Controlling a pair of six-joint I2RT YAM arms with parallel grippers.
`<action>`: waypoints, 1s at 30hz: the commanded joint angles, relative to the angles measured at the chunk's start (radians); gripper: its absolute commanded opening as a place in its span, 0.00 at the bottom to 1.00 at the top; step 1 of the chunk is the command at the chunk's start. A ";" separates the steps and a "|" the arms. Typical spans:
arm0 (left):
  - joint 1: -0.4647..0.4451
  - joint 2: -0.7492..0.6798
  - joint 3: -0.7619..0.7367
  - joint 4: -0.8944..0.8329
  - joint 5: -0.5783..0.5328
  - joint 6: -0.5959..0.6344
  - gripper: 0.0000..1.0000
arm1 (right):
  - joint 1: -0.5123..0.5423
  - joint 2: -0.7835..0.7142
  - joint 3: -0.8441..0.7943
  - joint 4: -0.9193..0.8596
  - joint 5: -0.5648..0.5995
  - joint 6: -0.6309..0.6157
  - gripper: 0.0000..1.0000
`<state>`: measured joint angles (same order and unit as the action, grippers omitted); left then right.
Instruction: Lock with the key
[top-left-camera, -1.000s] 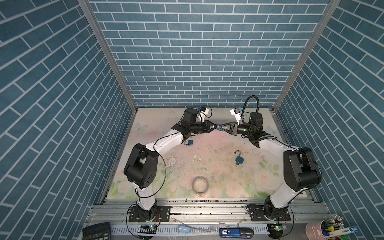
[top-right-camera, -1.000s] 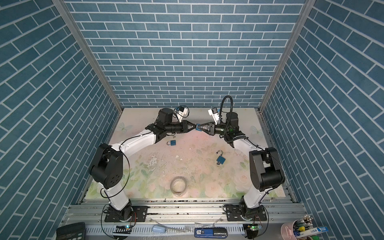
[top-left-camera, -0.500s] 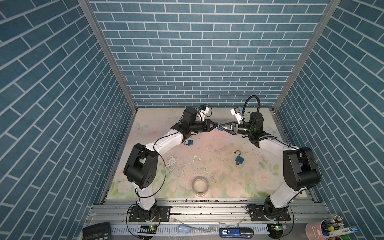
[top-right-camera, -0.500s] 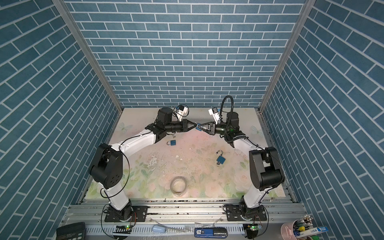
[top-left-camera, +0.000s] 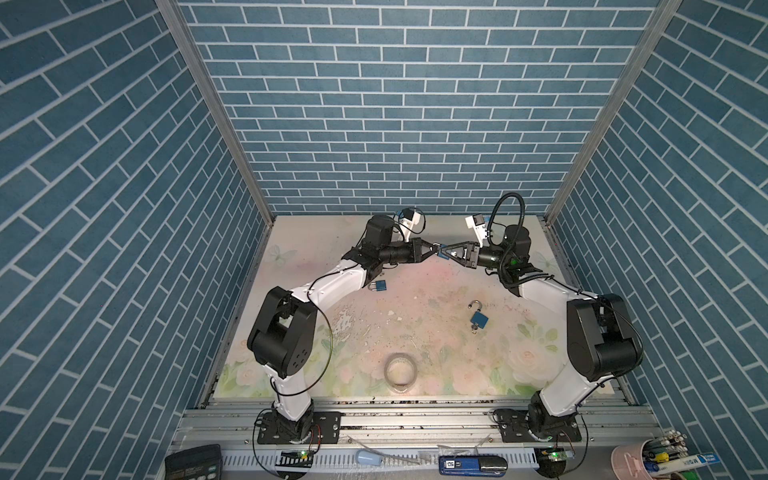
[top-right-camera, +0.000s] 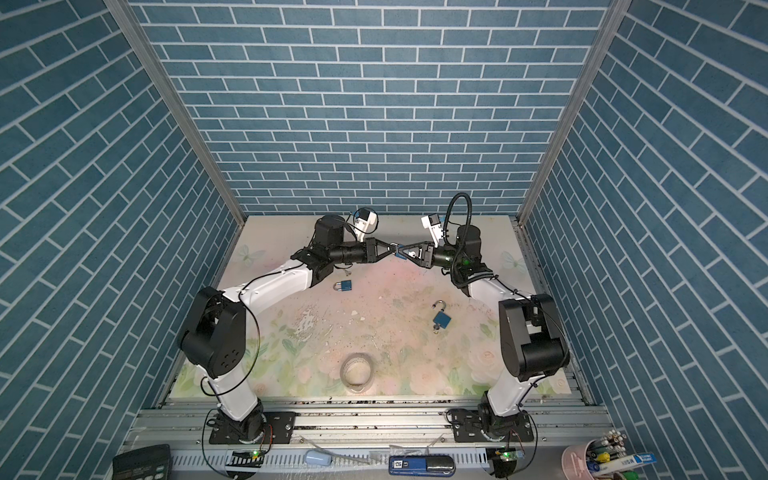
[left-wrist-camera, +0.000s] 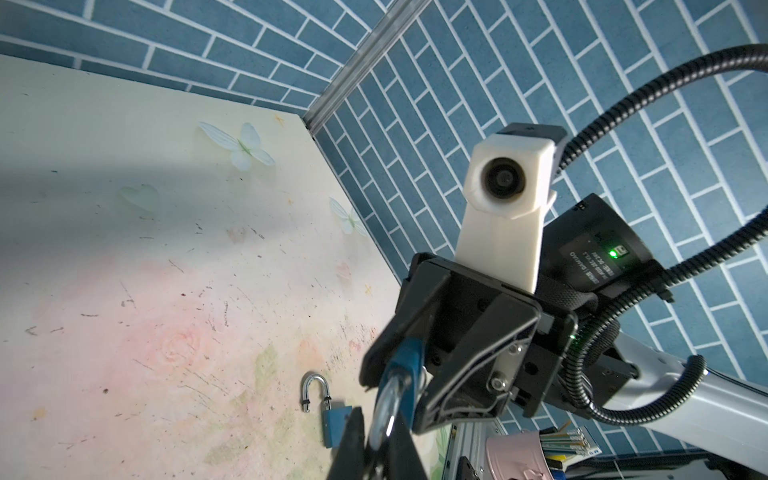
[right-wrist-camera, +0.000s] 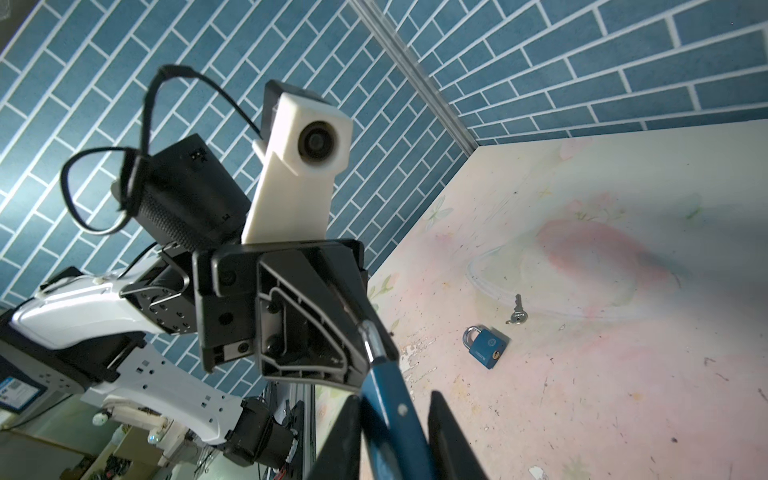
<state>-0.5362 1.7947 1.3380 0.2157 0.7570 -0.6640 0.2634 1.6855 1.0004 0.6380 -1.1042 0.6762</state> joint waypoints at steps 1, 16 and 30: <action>-0.018 -0.002 0.002 0.027 0.078 0.012 0.00 | -0.011 -0.002 -0.025 0.100 0.042 0.049 0.34; -0.008 0.008 -0.004 0.046 0.085 -0.001 0.00 | -0.061 -0.042 -0.145 0.238 0.052 0.127 0.39; 0.010 0.015 -0.021 0.155 0.114 -0.077 0.00 | -0.082 0.004 -0.193 0.419 0.050 0.253 0.36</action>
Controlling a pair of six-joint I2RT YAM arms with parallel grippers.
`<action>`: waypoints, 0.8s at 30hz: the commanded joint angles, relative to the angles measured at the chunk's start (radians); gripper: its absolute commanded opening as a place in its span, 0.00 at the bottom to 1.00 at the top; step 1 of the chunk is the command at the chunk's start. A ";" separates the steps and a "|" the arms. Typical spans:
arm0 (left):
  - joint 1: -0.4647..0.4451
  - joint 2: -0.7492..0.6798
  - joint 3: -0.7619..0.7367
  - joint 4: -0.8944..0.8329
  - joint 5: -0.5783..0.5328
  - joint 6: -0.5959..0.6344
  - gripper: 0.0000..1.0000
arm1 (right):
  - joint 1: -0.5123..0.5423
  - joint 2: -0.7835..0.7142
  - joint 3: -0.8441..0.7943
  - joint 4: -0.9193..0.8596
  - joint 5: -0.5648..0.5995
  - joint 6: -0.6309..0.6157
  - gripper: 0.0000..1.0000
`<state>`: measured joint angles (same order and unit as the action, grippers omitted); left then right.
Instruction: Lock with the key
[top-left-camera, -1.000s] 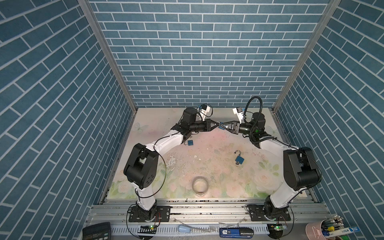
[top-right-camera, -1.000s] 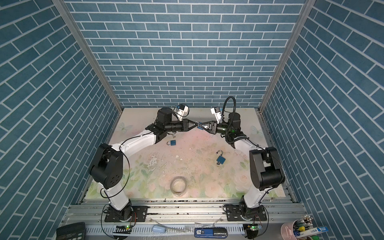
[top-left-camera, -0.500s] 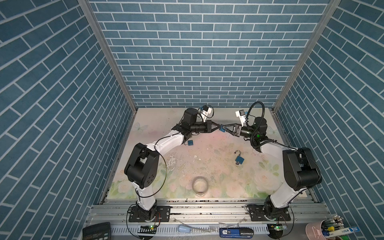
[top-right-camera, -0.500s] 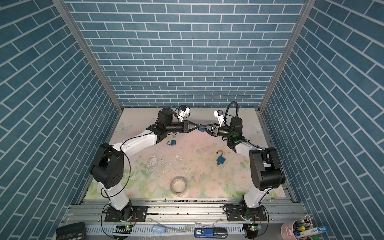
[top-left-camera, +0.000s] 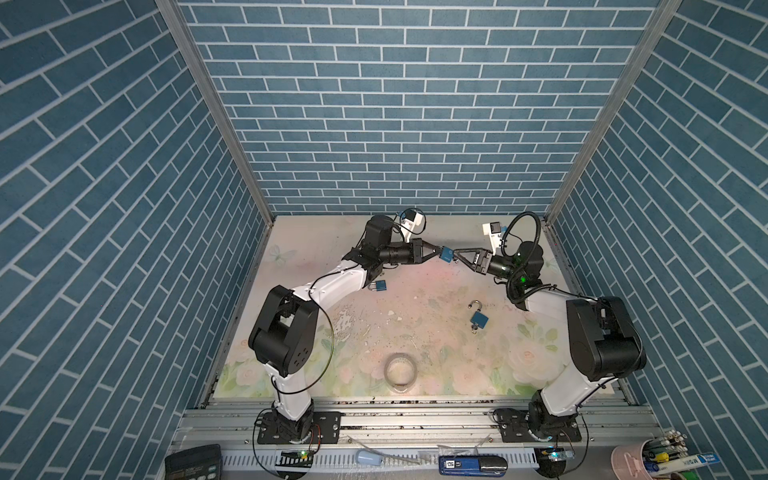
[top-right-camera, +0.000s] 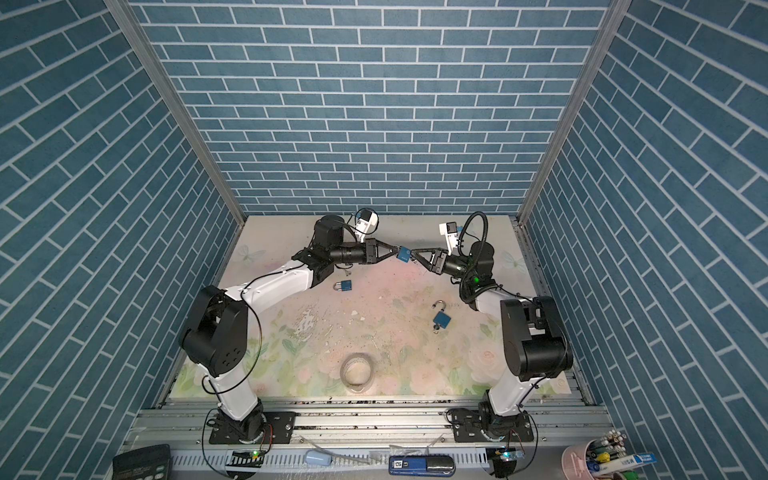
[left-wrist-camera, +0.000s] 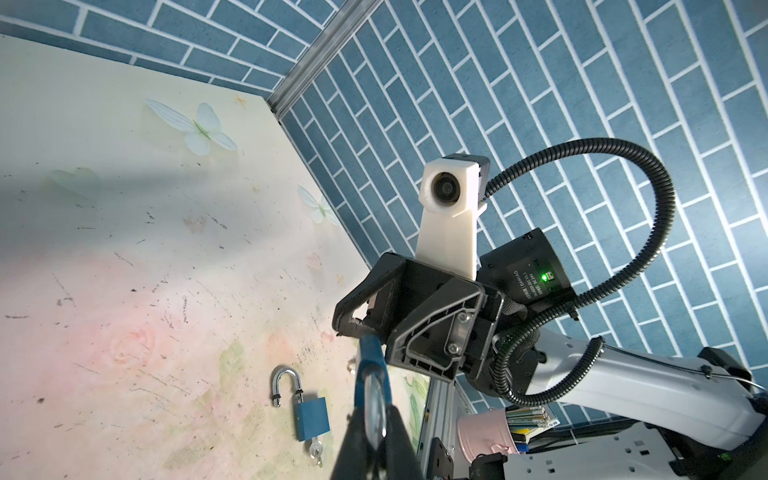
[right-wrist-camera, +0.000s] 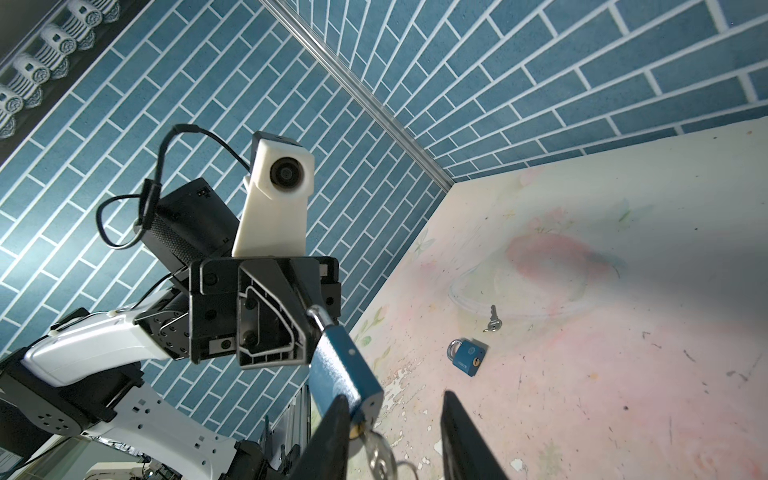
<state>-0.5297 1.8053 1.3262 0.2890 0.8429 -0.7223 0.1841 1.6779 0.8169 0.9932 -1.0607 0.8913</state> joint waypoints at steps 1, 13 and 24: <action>0.005 0.005 -0.010 0.086 0.028 -0.022 0.00 | -0.003 0.011 -0.013 0.065 0.007 0.038 0.36; 0.016 -0.009 -0.024 0.120 0.026 -0.045 0.00 | -0.008 0.002 -0.053 0.077 0.035 0.033 0.37; 0.017 0.005 -0.030 0.145 0.036 -0.063 0.00 | -0.006 0.024 -0.033 0.135 0.004 0.083 0.35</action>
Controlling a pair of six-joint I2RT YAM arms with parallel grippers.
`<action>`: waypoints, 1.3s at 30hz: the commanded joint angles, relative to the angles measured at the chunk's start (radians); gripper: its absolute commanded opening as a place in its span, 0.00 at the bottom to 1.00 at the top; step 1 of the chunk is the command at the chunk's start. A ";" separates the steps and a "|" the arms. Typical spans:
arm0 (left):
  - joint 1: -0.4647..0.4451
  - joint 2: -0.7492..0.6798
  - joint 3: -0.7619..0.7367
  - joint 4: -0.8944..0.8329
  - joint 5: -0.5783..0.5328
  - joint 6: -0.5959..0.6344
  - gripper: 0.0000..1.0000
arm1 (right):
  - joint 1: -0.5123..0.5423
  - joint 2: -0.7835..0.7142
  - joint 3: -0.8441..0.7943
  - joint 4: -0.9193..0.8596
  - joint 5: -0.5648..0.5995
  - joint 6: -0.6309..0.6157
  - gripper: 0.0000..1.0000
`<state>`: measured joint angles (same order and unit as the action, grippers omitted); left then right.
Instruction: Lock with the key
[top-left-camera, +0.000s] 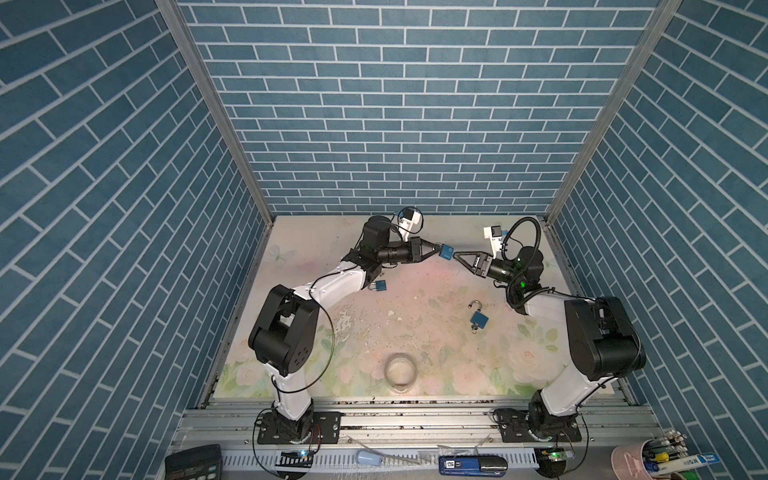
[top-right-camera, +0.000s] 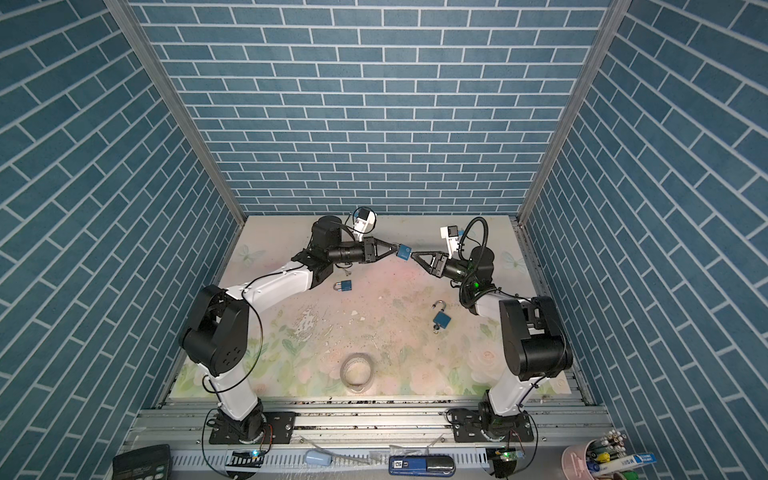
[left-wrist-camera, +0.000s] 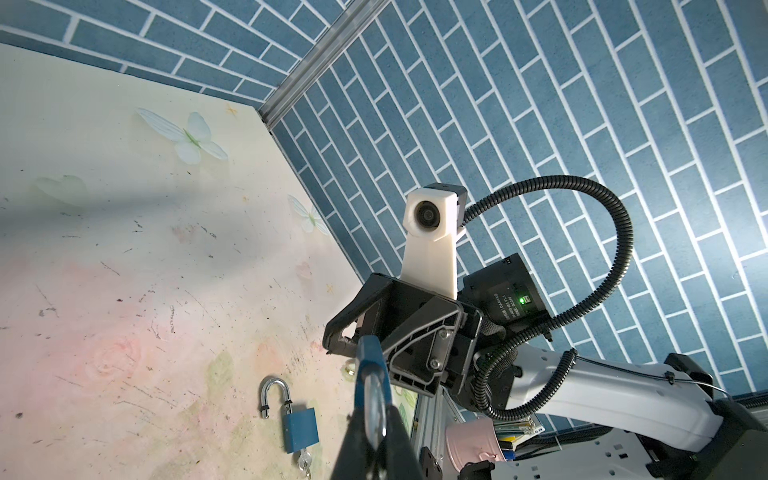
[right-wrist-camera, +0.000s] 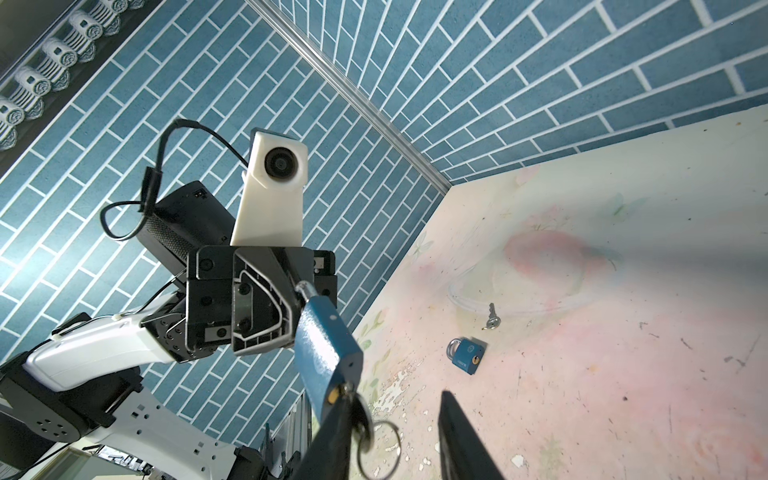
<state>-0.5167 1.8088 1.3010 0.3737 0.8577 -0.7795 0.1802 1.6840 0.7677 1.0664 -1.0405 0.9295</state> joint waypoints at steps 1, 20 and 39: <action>0.004 0.002 -0.004 0.062 0.022 -0.007 0.00 | -0.002 0.023 0.018 0.074 -0.022 0.053 0.34; 0.000 0.029 -0.004 0.118 0.017 -0.044 0.00 | 0.007 0.048 0.035 0.138 -0.054 0.110 0.19; -0.020 0.079 0.008 0.168 0.015 -0.075 0.00 | 0.012 0.067 0.044 0.197 -0.073 0.163 0.04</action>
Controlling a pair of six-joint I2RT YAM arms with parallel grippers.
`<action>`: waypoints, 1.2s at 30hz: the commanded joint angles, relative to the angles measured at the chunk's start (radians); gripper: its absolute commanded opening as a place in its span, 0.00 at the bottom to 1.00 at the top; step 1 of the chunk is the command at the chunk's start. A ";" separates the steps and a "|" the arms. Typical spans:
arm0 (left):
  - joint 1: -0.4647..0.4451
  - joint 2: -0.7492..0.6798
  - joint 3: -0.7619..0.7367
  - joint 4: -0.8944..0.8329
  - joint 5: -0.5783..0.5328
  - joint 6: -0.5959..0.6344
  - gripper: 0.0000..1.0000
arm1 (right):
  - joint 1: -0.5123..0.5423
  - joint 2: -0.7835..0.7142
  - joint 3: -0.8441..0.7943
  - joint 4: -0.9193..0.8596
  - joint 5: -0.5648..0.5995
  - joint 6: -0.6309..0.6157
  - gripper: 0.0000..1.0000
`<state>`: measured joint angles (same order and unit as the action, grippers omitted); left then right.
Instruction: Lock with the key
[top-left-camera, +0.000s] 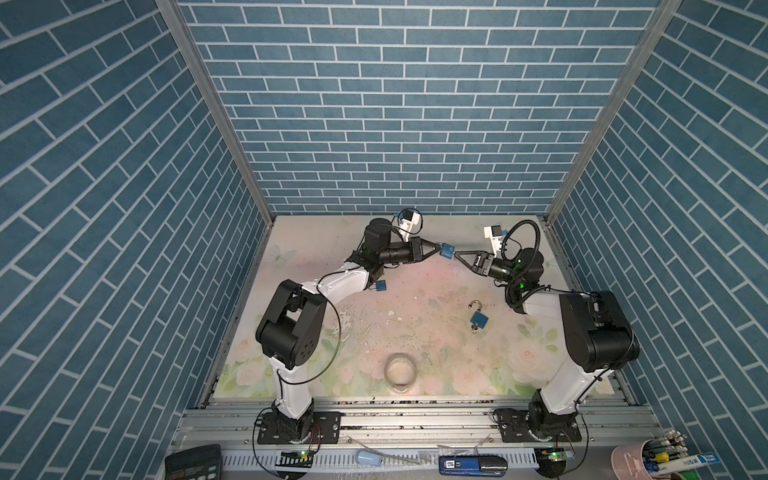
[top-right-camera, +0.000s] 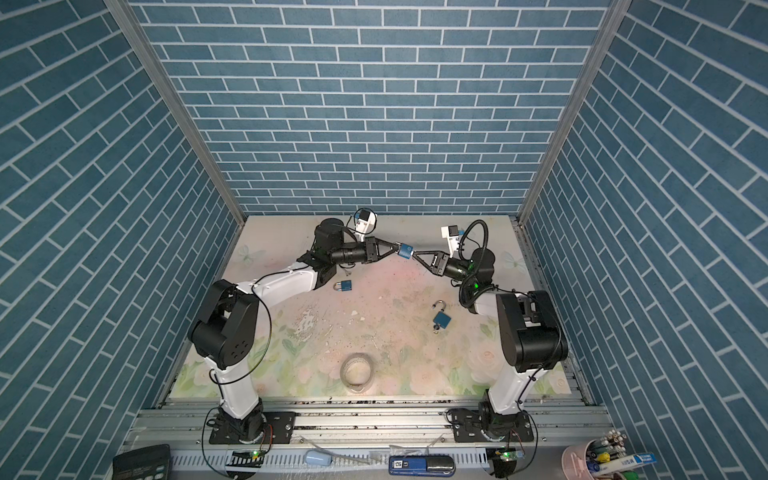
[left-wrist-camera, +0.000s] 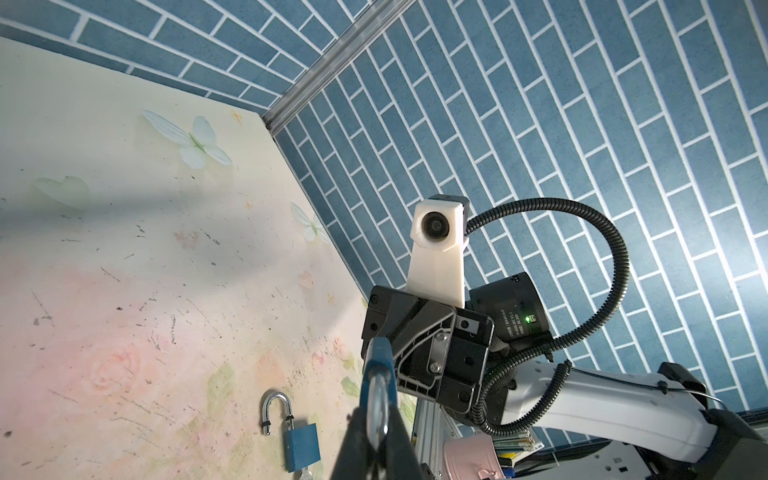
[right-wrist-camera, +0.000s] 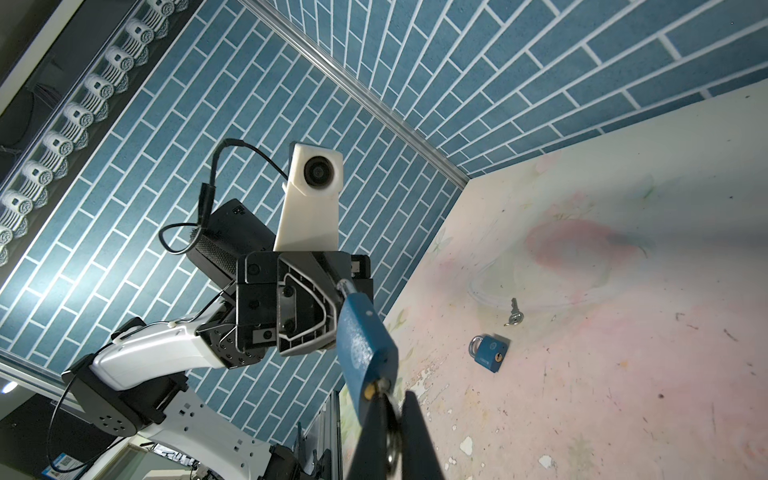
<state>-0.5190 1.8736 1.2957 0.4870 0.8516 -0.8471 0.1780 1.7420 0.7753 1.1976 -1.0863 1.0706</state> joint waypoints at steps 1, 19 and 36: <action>-0.018 0.016 0.014 0.055 0.021 -0.007 0.00 | 0.014 0.010 0.035 0.071 -0.027 0.024 0.03; 0.049 0.034 -0.014 0.043 0.052 -0.013 0.00 | -0.045 -0.117 -0.068 -0.309 0.202 -0.247 0.00; 0.096 0.116 -0.048 0.237 0.123 -0.203 0.00 | -0.103 -0.159 -0.152 -0.292 0.227 -0.230 0.00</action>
<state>-0.4187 1.9873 1.2442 0.7292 0.9249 -1.0687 0.0917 1.6226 0.6430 0.9245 -0.8883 0.8730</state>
